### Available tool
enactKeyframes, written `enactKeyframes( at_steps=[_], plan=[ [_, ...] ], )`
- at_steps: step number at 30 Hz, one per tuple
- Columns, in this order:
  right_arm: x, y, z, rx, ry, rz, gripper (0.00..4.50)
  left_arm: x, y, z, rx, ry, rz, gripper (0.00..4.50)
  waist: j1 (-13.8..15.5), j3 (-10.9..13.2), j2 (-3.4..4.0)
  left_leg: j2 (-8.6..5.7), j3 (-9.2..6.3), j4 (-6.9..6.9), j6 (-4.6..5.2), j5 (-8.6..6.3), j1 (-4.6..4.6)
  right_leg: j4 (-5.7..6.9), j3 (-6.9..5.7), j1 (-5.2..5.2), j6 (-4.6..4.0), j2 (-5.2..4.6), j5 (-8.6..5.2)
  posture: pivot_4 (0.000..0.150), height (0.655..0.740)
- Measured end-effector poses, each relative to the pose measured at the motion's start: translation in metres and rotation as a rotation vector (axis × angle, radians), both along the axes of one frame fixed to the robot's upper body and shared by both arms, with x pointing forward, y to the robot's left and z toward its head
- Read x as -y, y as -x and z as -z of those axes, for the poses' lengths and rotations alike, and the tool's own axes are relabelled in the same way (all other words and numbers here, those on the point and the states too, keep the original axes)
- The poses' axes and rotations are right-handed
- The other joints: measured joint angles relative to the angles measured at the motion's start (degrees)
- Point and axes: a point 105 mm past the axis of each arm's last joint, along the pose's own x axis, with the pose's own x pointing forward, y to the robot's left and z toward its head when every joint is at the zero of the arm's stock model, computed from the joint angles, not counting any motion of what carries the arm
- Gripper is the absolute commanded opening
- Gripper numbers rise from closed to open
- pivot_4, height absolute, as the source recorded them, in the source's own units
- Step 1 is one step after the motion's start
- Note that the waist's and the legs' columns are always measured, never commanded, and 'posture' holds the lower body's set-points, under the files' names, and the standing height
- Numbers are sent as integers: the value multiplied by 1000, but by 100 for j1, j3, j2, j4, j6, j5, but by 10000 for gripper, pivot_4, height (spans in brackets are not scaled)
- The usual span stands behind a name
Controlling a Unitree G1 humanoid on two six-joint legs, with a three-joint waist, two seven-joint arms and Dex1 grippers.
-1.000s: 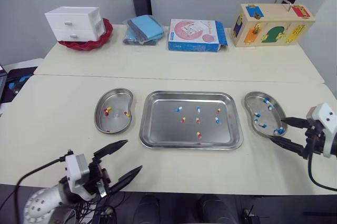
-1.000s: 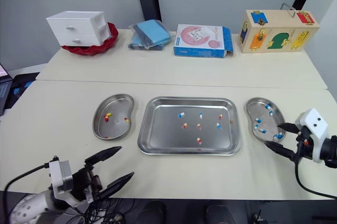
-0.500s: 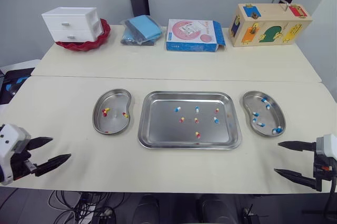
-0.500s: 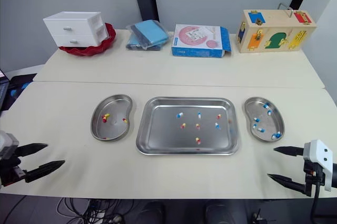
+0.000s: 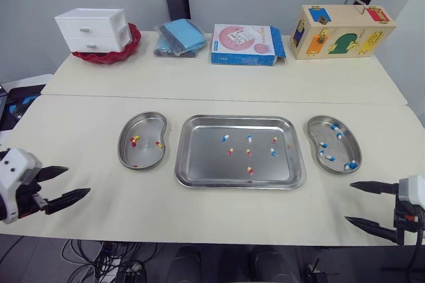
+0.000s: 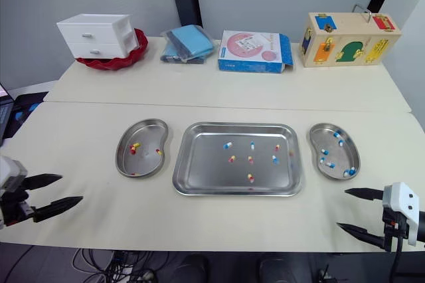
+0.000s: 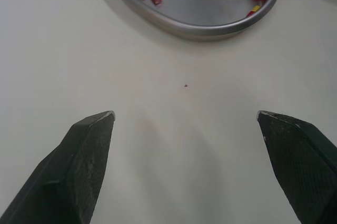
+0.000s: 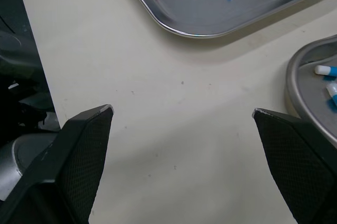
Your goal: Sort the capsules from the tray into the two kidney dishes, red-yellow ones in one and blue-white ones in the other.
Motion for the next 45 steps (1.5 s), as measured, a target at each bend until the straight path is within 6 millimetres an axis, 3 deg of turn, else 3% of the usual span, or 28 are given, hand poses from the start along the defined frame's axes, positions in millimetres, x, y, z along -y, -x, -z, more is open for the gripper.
enactKeyframes(
  at_steps=[6, 11, 15, 20, 28, 34, 45],
  plan=[
    [-33, 11, 4, 65, -152, -29, 44778, 41, -19, -13, 13, 49, 141, 45000, 34, 0, 0, 1, -4, 3, -1, 0, 1, 8, -3, 3, 0, 0, 0, 1500, 7400],
    [-55, 17, 2, 133, -265, -17, 44778, 96, -35, -38, 51, 127, 332, 45000, 51, 0, 3, -1, -3, 4, -1, 1, 4, 10, -3, 5, 0, 0, 0, 1500, 7400],
    [-70, 18, 5, 161, -331, 1, 44778, 141, -45, -38, 53, 177, 473, 45000, 51, 1, 12, 1, -8, 11, -1, 1, 3, 17, -5, 5, 0, 4, 1, 1500, 7400],
    [-79, 17, 11, 191, -364, 46, 44778, 181, -58, -32, 35, 162, 585, 45000, 52, 1, 14, -1, -8, 14, -1, 1, 3, 18, -5, 5, 0, 5, 1, 1500, 7400],
    [-90, 21, 19, 213, -381, 80, 44778, 221, -85, -16, 11, 102, 647, 45000, 74, 0, 16, -4, -12, 26, -1, 1, 1, 19, -5, 11, 1, 6, 1, 1500, 7400],
    [-90, 21, 20, 222, -380, 118, 44778, 251, -93, 4, -5, 78, 669, 45000, 68, -1, 17, -3, -14, 25, -1, 1, 2, 20, -6, 12, 1, 6, 1, 1500, 7400],
    [-94, 20, 18, 233, -386, 151, 44778, 279, -109, 35, -30, 66, 633, 45000, 66, -3, 20, -6, -15, 27, -1, 1, 4, 20, -6, 16, 1, 6, 1, 1500, 7400]
  ],
)
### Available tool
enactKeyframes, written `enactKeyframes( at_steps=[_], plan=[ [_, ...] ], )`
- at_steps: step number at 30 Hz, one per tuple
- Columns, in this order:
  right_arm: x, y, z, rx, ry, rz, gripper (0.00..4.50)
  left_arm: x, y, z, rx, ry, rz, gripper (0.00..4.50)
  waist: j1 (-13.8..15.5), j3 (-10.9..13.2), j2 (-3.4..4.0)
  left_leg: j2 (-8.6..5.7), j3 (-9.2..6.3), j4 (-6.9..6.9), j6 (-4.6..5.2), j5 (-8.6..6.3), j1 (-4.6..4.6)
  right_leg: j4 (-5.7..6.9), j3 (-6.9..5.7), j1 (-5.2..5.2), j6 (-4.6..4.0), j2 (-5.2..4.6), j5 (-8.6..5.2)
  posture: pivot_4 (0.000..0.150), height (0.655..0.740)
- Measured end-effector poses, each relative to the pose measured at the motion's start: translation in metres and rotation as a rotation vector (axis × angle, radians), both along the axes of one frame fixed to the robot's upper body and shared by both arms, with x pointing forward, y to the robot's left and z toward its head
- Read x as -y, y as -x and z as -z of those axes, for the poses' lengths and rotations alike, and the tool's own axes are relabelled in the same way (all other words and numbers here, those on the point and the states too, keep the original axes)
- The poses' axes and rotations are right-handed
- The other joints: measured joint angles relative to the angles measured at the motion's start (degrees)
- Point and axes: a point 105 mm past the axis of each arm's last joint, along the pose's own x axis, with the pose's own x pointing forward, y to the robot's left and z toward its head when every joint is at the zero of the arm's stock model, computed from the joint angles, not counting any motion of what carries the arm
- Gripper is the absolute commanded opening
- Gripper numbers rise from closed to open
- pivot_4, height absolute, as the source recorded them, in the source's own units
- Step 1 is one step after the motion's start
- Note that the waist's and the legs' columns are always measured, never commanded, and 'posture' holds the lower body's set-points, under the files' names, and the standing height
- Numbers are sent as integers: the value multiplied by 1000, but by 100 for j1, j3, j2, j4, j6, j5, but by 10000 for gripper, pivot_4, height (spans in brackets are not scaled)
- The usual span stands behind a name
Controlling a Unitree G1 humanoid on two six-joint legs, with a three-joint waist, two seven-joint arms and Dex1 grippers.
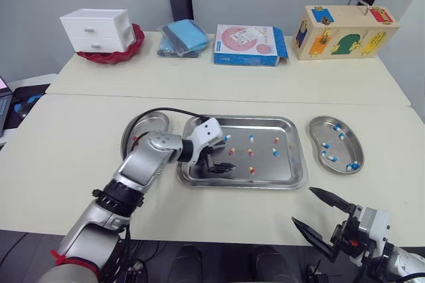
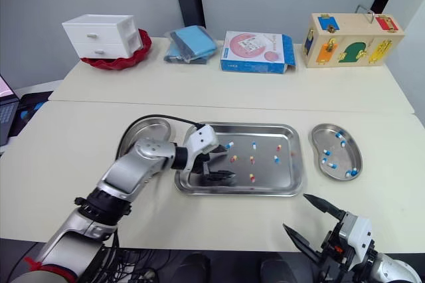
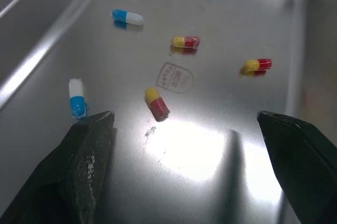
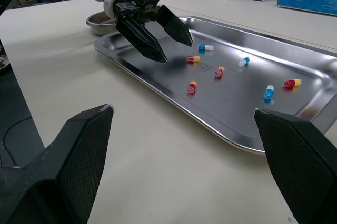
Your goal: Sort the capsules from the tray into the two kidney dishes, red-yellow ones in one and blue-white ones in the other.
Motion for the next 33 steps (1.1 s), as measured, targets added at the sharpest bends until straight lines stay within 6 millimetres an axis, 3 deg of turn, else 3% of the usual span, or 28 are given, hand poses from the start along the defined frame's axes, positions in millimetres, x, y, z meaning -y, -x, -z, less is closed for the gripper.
enactKeyframes(
  at_steps=[9, 23, 33],
  plan=[
    [-1, 1, 0, 5, 7, 26, 44778, 2, -8, 2, 19, -40, 10, 45000, -1, -2, 2, 0, -1, 0, 0, 0, 4, 0, -1, 6, 0, 0, 0, 1500, 7400],
    [0, 1, 1, 1, 7, 52, 45000, 2, -10, 5, 16, -62, 14, 509, -1, -7, 5, 0, -1, -1, 0, 0, 20, 0, 0, 21, 0, 0, 0, 1500, 7400],
    [0, 3, 2, -8, 20, 40, 45000, 1, -4, 6, 6, -46, 20, 509, -10, -8, 6, 0, 0, -1, 0, 0, 23, 0, 1, 23, 0, 0, 0, 1500, 7400]
  ],
)
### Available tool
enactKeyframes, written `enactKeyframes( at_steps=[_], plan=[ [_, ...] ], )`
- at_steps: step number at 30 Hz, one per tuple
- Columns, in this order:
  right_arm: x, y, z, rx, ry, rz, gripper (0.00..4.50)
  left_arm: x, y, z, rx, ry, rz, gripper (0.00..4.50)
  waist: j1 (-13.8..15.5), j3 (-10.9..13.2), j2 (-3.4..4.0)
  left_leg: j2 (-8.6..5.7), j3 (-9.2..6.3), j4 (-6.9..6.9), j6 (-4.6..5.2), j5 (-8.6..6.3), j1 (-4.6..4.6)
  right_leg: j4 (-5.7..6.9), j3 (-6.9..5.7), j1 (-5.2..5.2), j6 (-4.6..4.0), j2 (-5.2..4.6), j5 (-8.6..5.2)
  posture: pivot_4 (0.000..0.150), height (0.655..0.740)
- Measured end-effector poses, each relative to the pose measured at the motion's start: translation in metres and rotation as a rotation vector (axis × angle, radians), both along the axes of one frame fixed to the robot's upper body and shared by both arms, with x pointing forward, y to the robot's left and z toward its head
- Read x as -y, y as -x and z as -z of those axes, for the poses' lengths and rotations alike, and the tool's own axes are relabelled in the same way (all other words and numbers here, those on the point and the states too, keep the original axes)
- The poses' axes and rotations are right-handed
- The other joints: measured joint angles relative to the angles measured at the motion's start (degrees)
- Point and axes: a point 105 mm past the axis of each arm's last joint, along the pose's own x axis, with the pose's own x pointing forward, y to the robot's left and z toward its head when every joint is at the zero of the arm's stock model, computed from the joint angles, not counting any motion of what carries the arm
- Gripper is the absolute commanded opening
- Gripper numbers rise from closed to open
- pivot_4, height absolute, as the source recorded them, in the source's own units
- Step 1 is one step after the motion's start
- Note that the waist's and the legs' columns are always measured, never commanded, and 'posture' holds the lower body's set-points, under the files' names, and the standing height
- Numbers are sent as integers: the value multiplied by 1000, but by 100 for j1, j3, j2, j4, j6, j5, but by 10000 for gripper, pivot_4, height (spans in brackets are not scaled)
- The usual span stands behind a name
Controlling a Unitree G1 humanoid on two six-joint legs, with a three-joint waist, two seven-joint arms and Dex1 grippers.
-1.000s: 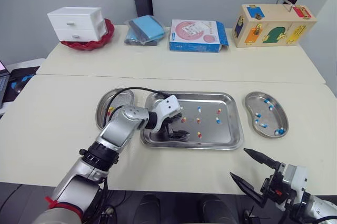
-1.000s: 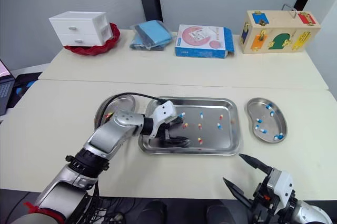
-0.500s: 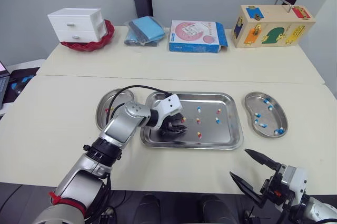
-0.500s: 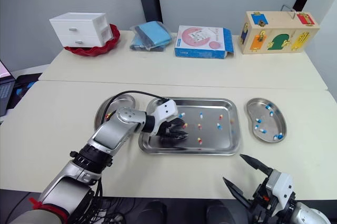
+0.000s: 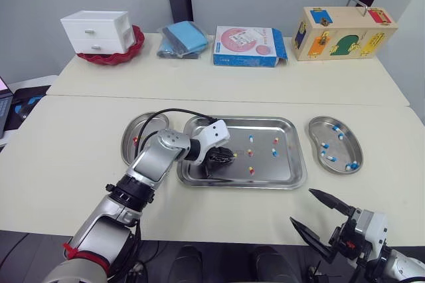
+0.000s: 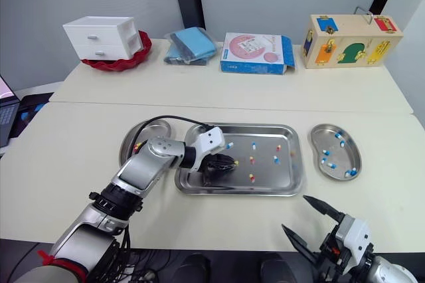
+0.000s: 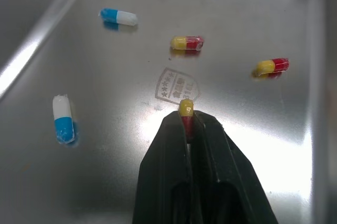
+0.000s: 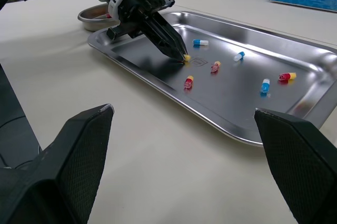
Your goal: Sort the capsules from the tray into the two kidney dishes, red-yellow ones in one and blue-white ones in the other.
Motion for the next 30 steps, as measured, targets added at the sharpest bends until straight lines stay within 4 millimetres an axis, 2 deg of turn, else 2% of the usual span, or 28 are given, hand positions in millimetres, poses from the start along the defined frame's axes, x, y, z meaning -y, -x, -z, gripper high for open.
enactKeyframes(
  at_steps=[4, 7, 12, 23, 26, 30],
  plan=[
    [-1, 0, -2, 7, 11, -23, 45000, -5, 9, -1, -45, 17, -3, 509, -2, 1, 0, 1, -1, 0, 0, 0, -1, 0, 0, -1, 0, 0, 0, 1500, 7400],
    [-2, 0, -6, 17, 20, -49, 45000, -20, 15, -12, -49, 28, -39, 509, -12, 1, 1, 2, 0, -2, 0, 0, -1, 0, 0, -2, 0, 1, 0, 1500, 7400],
    [-3, -2, -11, 27, 32, -115, 45000, -60, 22, -38, -29, 51, -179, 509, 0, 1, 1, 1, -1, -1, 0, 0, -1, -1, -1, 0, 0, -1, 0, 1500, 7400],
    [-10, -5, -19, 51, 101, -327, 45000, -157, 25, -52, 24, -17, -600, 509, 0, 3, -3, 2, -3, -1, 0, 0, -1, -1, -3, -2, 0, -2, 0, 1500, 7400],
    [-11, -10, -20, 62, 105, -351, 45000, -176, 22, -55, 57, -22, -694, 509, 8, 4, -4, 2, -3, -1, 0, 0, -1, -1, -4, -2, 0, -2, 0, 1500, 7400],
    [-12, -15, -20, 62, 102, -371, 45000, -185, 19, -53, 73, -31, -745, 509, 11, 4, -5, 2, -3, -1, 0, 0, -2, -1, -4, -2, 0, -3, 0, 1500, 7400]
  ],
)
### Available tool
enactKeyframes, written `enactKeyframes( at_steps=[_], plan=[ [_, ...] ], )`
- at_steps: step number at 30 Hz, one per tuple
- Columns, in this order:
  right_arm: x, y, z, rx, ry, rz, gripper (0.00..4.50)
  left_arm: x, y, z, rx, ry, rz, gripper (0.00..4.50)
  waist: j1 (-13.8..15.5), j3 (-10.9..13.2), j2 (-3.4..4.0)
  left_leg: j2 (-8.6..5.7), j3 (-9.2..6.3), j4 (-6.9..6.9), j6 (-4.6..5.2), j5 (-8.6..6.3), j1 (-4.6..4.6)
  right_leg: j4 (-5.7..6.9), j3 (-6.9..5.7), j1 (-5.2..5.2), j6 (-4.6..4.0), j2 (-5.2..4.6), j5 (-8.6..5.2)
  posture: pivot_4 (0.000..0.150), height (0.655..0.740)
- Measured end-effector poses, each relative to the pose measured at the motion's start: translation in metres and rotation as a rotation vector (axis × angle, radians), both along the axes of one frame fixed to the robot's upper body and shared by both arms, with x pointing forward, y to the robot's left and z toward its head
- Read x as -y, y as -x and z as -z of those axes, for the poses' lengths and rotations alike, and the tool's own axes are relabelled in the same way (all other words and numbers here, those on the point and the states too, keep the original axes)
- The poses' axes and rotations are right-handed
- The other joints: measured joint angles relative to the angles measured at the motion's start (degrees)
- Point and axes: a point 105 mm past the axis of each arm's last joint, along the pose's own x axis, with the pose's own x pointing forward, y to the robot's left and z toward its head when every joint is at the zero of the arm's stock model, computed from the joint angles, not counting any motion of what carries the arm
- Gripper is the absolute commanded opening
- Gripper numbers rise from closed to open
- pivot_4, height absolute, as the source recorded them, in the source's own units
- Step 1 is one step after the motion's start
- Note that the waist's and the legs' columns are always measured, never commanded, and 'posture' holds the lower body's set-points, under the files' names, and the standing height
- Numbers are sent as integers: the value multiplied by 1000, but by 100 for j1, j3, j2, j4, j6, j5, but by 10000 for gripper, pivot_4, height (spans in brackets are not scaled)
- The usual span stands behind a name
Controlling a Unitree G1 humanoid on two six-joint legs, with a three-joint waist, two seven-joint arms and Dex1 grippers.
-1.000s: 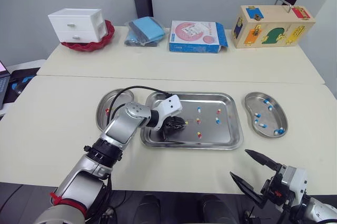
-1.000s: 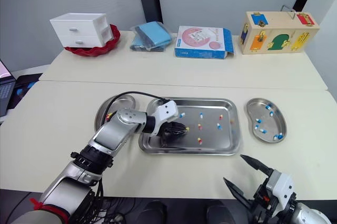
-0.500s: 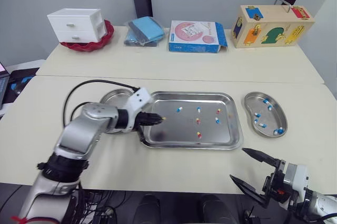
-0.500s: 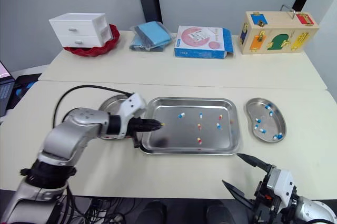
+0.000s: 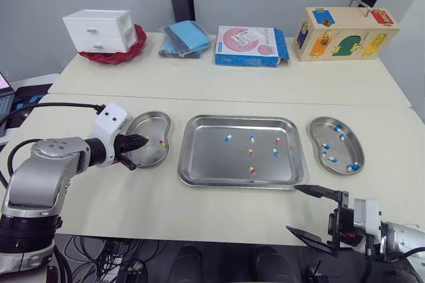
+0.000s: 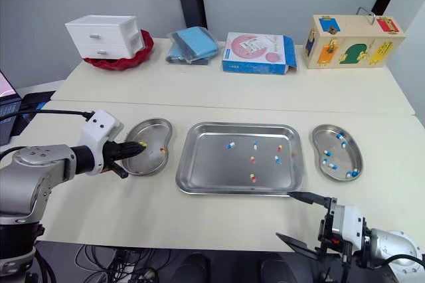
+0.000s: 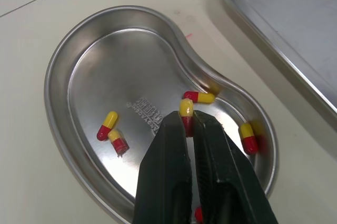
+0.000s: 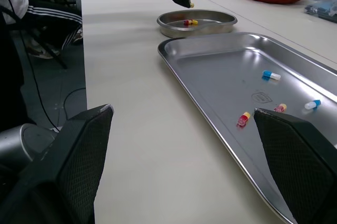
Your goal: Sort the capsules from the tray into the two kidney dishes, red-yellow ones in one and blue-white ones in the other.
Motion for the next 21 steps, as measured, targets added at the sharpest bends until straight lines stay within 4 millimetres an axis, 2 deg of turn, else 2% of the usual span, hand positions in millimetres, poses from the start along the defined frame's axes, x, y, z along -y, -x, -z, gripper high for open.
enactKeyframes(
  at_steps=[7, 8, 9, 15, 21],
  plan=[
    [0, -2, 0, -16, -10, 1, 45000, -1, 1, 4, -2, 2, -15, 509, -5, 0, 0, 0, 0, -1, 0, 0, 0, 0, 0, -1, 0, 0, 0, 1500, 7400],
    [1, -2, 0, -19, -11, 2, 45000, -1, 1, 4, -3, 3, -15, 5921, -4, 0, -1, 0, 0, -1, 0, 0, 0, 0, 0, -1, 0, 0, 0, 1500, 7400],
    [1, -2, 1, -23, -14, 3, 45000, 0, 0, 5, -4, 4, -13, 7814, -4, 0, 0, 0, 0, -1, 0, 0, 0, 0, 0, -1, 0, 0, 0, 1500, 7400],
    [3, -1, 2, -32, -16, 19, 45000, 3, 0, 6, -3, 13, 0, 25592, -6, 1, 0, 0, 0, -1, 0, 0, 0, 0, 0, -1, 0, 0, 0, 1500, 7400],
    [4, 0, 1, -35, -17, 27, 45000, 2, 0, 9, -14, 22, 0, 44824, -6, 0, 0, 0, 0, -1, 0, 0, 0, 0, 0, -1, 0, 0, 0, 1500, 7400]
  ],
)
